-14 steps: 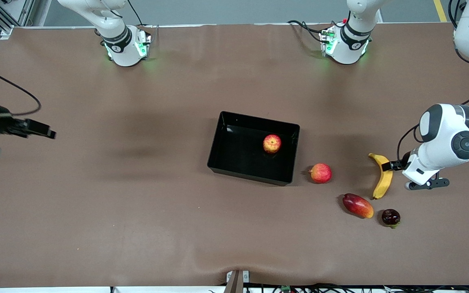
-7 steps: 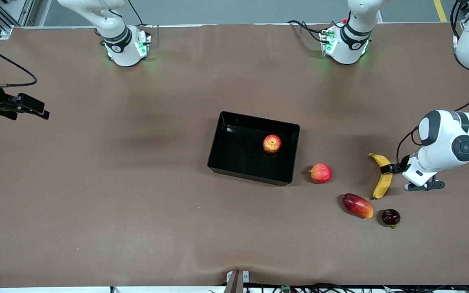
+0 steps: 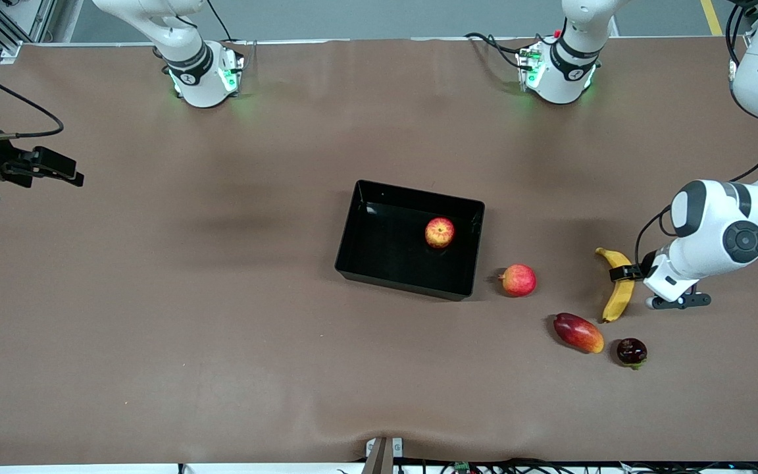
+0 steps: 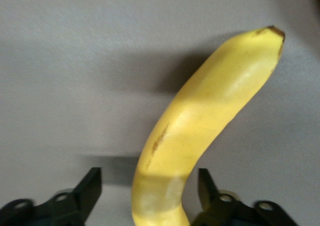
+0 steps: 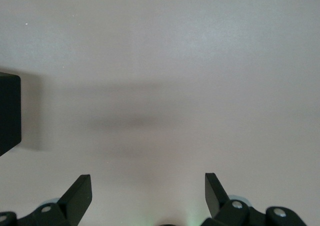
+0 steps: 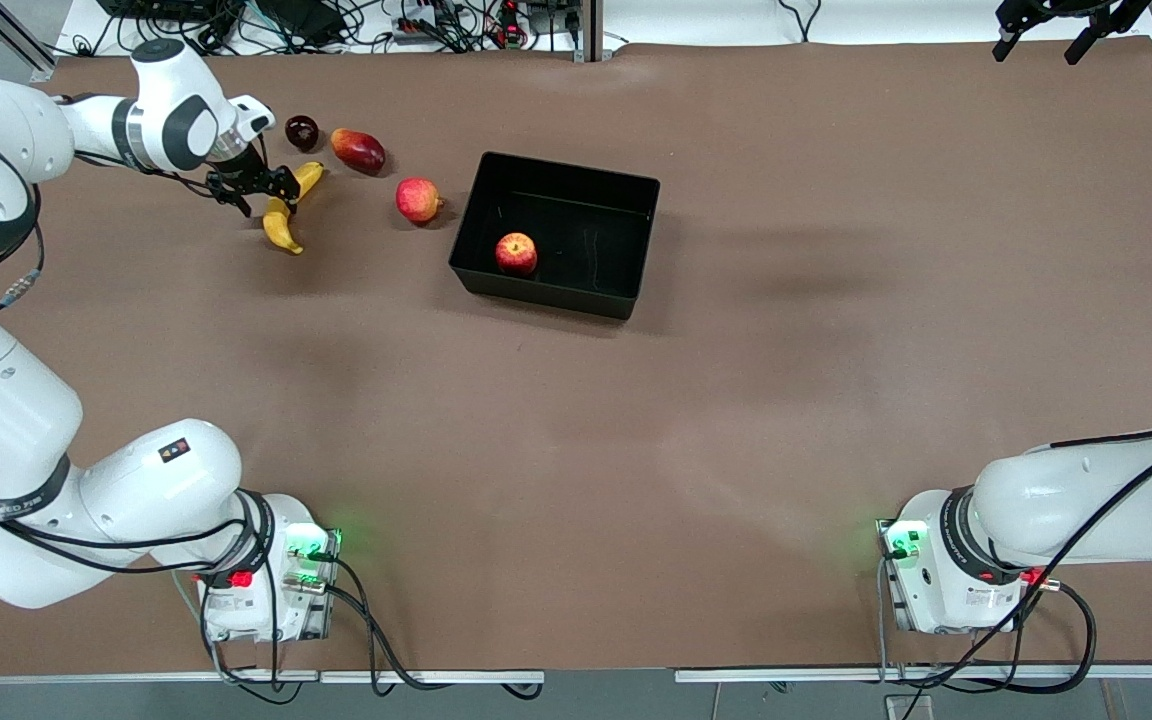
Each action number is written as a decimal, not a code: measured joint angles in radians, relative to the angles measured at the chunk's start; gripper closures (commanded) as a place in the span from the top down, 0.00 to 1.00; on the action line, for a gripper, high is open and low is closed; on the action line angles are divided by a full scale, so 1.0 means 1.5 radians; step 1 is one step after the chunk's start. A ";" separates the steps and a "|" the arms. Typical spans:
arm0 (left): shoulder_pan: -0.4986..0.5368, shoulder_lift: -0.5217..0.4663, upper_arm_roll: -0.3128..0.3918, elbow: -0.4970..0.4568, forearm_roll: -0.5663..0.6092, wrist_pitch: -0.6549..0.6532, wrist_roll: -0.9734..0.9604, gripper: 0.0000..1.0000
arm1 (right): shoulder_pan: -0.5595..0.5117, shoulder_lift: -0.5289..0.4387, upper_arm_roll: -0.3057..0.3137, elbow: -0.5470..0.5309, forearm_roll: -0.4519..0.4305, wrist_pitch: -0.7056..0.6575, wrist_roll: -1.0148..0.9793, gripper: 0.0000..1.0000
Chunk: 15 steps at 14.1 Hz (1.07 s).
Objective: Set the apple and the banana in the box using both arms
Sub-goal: 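Grasp the yellow banana with the left gripper and lift it, then carry the banana over the black box with the left gripper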
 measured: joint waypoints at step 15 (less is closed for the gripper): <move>-0.014 -0.135 -0.275 0.027 -0.038 -0.209 -0.217 0.00 | 0.017 0.000 0.012 0.001 -0.011 0.002 0.000 1.00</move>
